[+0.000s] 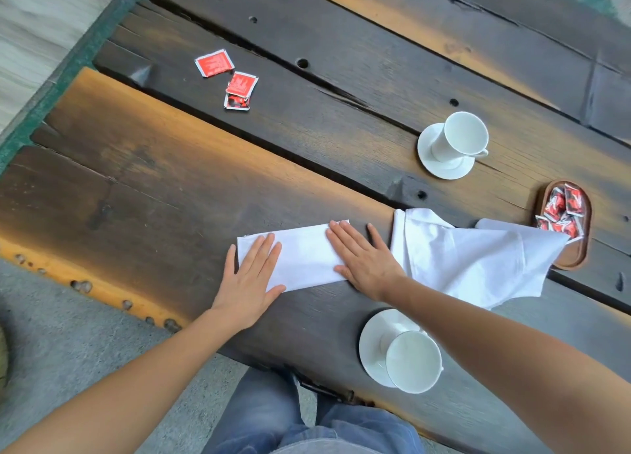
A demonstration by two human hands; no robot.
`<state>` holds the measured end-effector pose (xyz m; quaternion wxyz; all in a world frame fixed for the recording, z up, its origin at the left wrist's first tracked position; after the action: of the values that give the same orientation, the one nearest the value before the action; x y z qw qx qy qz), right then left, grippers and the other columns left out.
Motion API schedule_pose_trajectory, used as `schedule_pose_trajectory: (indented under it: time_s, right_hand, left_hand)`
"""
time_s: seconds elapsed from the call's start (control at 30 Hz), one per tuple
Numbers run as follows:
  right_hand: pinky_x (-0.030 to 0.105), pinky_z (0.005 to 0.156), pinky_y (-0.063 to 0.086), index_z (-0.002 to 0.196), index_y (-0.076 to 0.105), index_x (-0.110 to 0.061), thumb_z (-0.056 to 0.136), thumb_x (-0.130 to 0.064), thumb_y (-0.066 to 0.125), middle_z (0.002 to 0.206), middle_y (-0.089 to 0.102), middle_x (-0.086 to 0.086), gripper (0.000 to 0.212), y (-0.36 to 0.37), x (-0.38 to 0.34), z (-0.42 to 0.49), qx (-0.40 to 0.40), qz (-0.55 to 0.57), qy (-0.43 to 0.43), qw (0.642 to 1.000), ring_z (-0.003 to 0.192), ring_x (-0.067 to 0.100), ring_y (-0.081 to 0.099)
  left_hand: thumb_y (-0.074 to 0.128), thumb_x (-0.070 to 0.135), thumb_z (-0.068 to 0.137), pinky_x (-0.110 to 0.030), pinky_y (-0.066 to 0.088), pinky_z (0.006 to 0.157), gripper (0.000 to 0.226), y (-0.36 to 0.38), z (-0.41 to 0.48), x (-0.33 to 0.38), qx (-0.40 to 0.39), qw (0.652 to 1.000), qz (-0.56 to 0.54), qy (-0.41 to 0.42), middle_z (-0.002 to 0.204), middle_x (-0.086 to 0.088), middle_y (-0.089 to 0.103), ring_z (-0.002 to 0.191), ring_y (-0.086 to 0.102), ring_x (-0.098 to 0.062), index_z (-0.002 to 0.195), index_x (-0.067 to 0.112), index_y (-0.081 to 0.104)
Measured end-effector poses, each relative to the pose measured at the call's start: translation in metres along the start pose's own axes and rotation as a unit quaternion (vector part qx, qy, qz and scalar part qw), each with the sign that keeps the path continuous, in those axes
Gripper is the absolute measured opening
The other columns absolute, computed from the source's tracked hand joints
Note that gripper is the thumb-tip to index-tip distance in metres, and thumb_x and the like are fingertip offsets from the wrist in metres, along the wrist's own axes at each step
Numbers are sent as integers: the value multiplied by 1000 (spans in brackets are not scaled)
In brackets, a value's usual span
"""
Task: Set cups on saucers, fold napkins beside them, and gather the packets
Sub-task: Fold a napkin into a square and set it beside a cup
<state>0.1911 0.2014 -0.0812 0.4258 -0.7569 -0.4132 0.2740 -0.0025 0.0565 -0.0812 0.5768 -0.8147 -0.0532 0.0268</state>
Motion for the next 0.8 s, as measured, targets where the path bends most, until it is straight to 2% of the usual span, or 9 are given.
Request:
schedule_pose_trajectory:
  time_s: [0.07,0.13,0.23,0.33,0.4,0.47,0.53,0.67,0.8]
  right_hand:
    - [47,121,0,153,-9,-23,101,-47,21,160,-14,-7,64,-8,-2,-2,11,35,-2,999,150,15,-8]
    - [43,116,21,150,21,-24,99,-44,33,160,18,-3,57,-24,5,-8,65,139,49,987,146,18,20]
    - [34,74,47,96,61,-25,95,-42,38,99,65,-2,28,-44,28,-21,102,210,188,954,95,26,62]
    - [28,71,50,64,65,-18,93,-49,35,65,70,-1,52,-40,37,-34,-94,287,249,920,67,20,68]
    - [24,69,46,70,70,-15,96,-49,33,75,75,3,56,-31,25,-36,-234,375,227,868,53,13,65]
    - [24,62,40,86,69,-15,97,-46,34,90,75,7,48,-25,12,-33,-294,434,221,823,53,11,62]
    - [23,60,39,91,65,-17,97,-42,39,89,72,3,36,-21,4,-26,-269,498,242,788,58,10,63]
    - [22,55,37,89,62,-13,93,-24,45,84,68,5,20,-24,4,-10,-81,640,309,699,64,13,62]
    - [29,74,50,106,55,-13,95,-23,47,99,67,8,17,-34,9,14,20,690,344,637,89,20,64]
  left_hand:
    - [62,50,82,-62,29,106,76,-7,0,1,6,1000,-13,-1,152,-11,34,140,34,-27,141,8,41]
    - [68,44,78,-63,30,105,70,-16,3,1,23,999,-30,1,145,-13,45,133,45,-28,134,7,50]
    - [65,34,81,-56,22,112,59,-32,14,-1,47,996,-80,-8,143,-10,44,131,43,-29,131,8,48]
    - [55,33,88,-41,20,113,56,-42,40,7,42,991,-125,13,144,-5,38,133,35,-24,137,12,38]
    - [53,35,90,-36,26,108,54,-46,60,17,26,987,-159,17,141,-3,40,130,36,-23,138,14,36]
    - [51,37,92,-36,32,102,51,-48,75,24,11,982,-189,-10,136,-4,42,124,40,-23,135,15,38]
    - [50,38,93,-36,37,97,46,-48,83,28,5,978,-203,-42,131,-5,45,119,42,-24,132,15,42]
    - [48,35,93,-40,39,92,39,-48,86,26,-4,963,-256,-87,127,-8,47,117,43,-27,126,15,45]
    - [49,22,92,-43,45,90,30,-44,84,10,-28,885,-424,-191,125,-13,49,112,49,-29,119,8,49]
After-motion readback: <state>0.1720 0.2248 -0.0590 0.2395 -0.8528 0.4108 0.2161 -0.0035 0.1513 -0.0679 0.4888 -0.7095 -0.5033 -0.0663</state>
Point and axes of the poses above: each hand's wrist, its own z-axis towards the middle knuckle, its own y-axis out of the palm, x = y × z, the point moved 3 cm from there along z, towards the middle knuckle
